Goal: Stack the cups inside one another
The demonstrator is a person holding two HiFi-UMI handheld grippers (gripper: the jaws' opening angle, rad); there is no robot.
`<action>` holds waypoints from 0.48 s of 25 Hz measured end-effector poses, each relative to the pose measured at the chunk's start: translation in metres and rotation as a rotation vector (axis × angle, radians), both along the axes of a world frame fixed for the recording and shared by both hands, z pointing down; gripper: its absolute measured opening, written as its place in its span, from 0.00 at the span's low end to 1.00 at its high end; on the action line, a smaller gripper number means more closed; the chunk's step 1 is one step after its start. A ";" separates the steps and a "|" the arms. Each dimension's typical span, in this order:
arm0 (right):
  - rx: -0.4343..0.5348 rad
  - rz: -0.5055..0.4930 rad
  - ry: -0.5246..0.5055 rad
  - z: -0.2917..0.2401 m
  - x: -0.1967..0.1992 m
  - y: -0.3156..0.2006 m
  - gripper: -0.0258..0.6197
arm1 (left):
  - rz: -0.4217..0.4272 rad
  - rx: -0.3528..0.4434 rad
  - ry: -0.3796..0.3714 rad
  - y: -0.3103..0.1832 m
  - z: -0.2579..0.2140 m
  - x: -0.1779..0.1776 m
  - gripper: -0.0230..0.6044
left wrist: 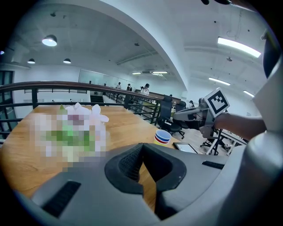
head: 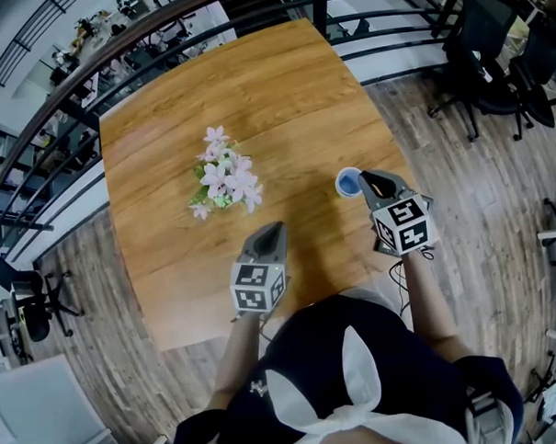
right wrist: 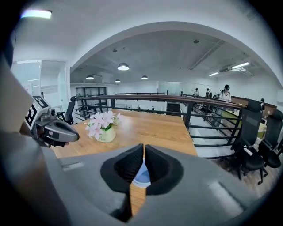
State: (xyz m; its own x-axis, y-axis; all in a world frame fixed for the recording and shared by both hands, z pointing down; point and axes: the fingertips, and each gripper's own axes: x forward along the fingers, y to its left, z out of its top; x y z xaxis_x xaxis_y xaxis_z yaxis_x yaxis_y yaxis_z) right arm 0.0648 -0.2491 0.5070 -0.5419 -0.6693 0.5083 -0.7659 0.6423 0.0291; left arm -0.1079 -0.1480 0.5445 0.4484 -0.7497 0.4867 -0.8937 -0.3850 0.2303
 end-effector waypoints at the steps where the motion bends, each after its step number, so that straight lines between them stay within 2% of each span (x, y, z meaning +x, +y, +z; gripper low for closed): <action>1: 0.002 -0.001 -0.005 -0.001 0.000 0.002 0.05 | -0.001 0.002 -0.001 0.001 -0.001 0.000 0.06; 12: -0.051 -0.107 -0.056 0.000 -0.017 0.047 0.04 | -0.003 0.048 0.016 0.014 -0.025 0.011 0.06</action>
State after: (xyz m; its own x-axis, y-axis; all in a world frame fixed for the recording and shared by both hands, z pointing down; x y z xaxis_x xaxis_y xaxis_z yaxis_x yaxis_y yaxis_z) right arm 0.0482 -0.2024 0.5071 -0.6369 -0.5806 0.5072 -0.6928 0.7197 -0.0461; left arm -0.0972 -0.1338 0.5192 0.4538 -0.7732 0.4429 -0.8911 -0.3933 0.2264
